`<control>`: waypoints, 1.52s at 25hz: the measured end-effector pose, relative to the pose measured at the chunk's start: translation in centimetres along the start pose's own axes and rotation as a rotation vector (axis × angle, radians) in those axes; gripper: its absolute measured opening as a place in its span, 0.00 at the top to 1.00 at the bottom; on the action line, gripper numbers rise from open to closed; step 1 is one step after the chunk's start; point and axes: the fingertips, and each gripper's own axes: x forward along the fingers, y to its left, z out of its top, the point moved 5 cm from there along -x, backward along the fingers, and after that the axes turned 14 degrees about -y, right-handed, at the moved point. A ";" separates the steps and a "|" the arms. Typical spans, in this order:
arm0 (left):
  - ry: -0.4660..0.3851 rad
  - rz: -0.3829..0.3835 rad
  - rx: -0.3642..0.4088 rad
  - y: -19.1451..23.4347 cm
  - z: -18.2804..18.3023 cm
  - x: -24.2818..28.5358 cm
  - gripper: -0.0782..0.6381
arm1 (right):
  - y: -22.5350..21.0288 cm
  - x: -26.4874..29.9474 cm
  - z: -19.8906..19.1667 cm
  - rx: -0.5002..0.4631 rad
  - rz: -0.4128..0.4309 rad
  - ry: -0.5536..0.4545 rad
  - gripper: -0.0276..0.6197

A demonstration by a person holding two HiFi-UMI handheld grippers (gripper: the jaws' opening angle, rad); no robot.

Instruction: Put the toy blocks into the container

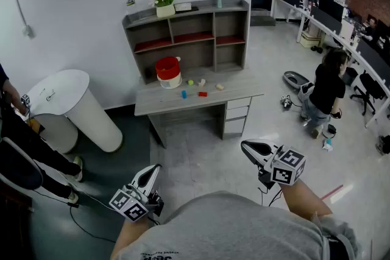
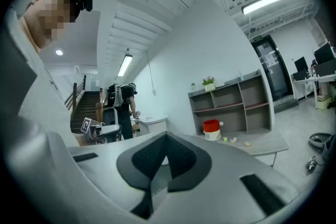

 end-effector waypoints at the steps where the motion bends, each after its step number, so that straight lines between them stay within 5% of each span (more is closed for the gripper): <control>1: -0.001 -0.002 0.002 0.0 0.0 0.3 0.88 | -0.2 0.0 0.1 -0.002 0.000 -0.002 0.95; 16: 0.020 -0.017 0.005 -2.9 -2.2 3.8 0.88 | -3.6 -3.4 0.9 0.006 -0.024 0.008 0.95; 31: 0.086 -0.080 -0.036 -9.9 -9.5 11.6 0.88 | -10.1 -13.3 0.5 0.060 -0.045 0.020 0.94; 38: 0.113 -0.094 -0.041 -9.0 -10.6 13.6 0.88 | -12.1 -13.2 -0.5 0.086 -0.056 0.026 0.94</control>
